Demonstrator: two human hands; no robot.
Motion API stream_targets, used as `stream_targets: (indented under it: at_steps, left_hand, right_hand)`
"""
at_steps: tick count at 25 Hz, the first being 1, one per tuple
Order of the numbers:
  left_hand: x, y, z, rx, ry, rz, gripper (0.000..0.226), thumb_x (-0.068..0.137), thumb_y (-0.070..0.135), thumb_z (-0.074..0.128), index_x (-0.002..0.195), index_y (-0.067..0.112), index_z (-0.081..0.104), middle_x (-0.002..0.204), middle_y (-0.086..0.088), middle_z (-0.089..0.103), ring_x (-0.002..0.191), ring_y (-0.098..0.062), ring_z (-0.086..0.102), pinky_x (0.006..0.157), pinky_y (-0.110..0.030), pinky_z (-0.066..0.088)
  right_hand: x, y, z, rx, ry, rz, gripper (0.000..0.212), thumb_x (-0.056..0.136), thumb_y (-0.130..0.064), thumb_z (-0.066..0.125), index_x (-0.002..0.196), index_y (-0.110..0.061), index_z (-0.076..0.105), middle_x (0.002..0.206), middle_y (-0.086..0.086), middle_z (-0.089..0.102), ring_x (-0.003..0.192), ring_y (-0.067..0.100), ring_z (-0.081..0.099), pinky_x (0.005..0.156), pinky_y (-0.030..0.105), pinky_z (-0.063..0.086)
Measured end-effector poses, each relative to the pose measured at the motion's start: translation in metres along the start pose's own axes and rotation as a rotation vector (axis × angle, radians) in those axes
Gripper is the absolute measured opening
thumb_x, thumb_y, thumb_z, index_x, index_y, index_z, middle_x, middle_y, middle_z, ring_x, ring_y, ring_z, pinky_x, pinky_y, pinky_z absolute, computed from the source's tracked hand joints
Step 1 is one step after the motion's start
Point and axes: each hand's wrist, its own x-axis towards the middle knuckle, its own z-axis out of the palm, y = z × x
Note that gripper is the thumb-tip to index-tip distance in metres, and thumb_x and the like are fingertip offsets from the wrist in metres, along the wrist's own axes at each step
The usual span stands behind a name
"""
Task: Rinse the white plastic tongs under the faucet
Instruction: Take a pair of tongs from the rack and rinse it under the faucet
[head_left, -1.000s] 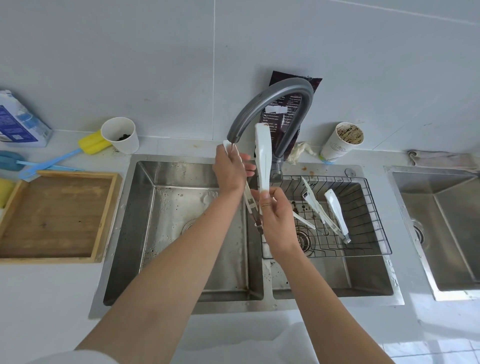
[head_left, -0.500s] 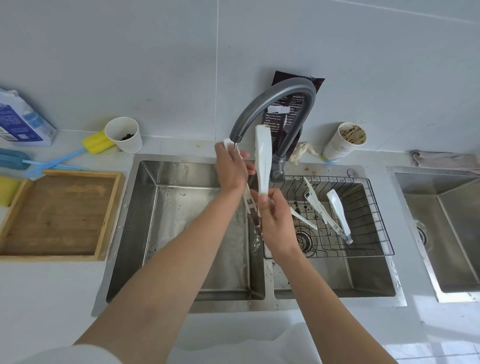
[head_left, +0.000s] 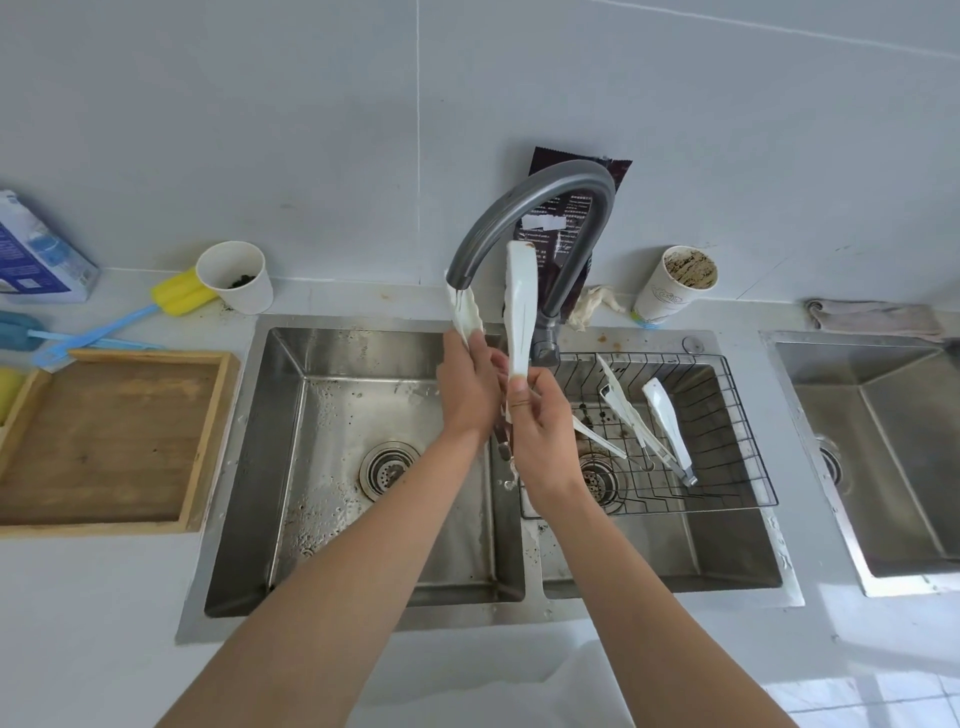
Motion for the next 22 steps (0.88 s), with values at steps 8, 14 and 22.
stream_targets:
  at_steps: [8,14,22]
  left_hand:
    - [0.047,0.026,-0.010,-0.029,0.069,-0.007,0.014,0.106,0.015,0.033,0.106,0.008,0.045,0.079,-0.003,0.062,0.042,-0.001,0.058,0.043,-0.015,0.049]
    - [0.068,0.021,-0.012,-0.039,0.077,-0.040,0.020,0.105,0.016,0.034,0.108,0.008,0.053,0.077,-0.005,0.067,0.042,-0.008,0.058,0.041,-0.021,0.050]
    - [0.027,0.011,0.009,-0.103,-0.065,-0.034,0.023,0.106,0.025,0.033,0.107,0.006,0.047,0.072,-0.001,0.062,0.043,-0.003,0.055,0.043,-0.018,0.046]
  right_hand:
    - [-0.010,0.000,-0.003,-0.009,-0.076,0.039,0.021,0.106,-0.026,0.040,0.099,-0.008,0.049,0.105,0.004,0.073,0.053,0.005,0.052,0.048,0.024,0.041]
    - [-0.017,-0.001,-0.003,0.018,-0.072,0.030,0.017,0.105,-0.026,0.042,0.094,-0.018,0.052,0.107,0.002,0.074,0.062,0.017,0.053,0.054,0.034,0.043]
    - [-0.006,0.005,-0.004,0.077,0.074,0.069,0.021,0.105,-0.029,0.043,0.096,-0.013,0.054,0.086,0.028,0.058,0.063,0.018,0.050,0.058,0.034,0.041]
